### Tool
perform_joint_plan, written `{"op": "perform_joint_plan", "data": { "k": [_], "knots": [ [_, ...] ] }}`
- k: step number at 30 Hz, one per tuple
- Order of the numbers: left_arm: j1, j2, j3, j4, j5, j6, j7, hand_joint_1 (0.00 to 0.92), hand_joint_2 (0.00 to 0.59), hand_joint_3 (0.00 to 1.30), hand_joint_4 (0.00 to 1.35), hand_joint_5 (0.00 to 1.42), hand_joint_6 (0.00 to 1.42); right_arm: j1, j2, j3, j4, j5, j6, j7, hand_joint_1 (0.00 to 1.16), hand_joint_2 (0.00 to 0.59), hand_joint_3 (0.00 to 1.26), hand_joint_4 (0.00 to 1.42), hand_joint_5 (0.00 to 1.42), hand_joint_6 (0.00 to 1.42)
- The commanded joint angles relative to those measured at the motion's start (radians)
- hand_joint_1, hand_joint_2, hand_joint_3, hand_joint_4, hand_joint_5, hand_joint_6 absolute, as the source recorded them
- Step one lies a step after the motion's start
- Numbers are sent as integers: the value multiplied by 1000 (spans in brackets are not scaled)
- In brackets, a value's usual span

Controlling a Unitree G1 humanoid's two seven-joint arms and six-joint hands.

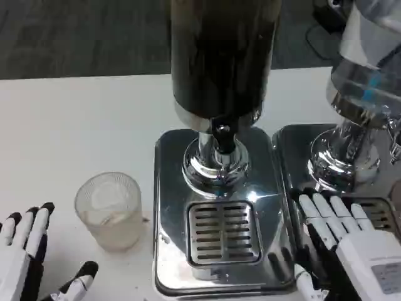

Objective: Grasp the cup under the faucet to collect the drink, then remove the cup.

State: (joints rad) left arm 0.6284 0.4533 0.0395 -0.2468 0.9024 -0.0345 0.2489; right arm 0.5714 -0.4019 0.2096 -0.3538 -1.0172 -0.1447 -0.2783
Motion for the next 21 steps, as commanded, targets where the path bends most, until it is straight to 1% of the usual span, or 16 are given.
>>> {"op": "perform_joint_plan", "data": {
  "k": [1,10,14,19,21],
  "knots": [
    [9,-1,0,-10,-10,3,-8,0,198,0,0,0,0,1,-1,-2,1,10,1,5,128,566,0,0,0,0],
    [-2,0,-1,1,-15,-1,-6,0,198,0,0,0,0,1,4,-1,2,13,7,10,132,556,0,0,0,0],
    [-2,-5,6,16,-39,-5,1,0,198,0,0,0,0,0,12,4,-5,-2,14,10,133,553,0,0,0,0],
    [-7,5,16,40,-66,-31,25,0,198,0,0,0,0,6,23,14,-13,-13,29,15,135,554,0,0,0,0],
    [-10,8,18,50,-72,-46,37,0,188,0,0,0,0,8,26,17,-14,-18,32,12,136,555,0,0,0,0]
  ]
}}
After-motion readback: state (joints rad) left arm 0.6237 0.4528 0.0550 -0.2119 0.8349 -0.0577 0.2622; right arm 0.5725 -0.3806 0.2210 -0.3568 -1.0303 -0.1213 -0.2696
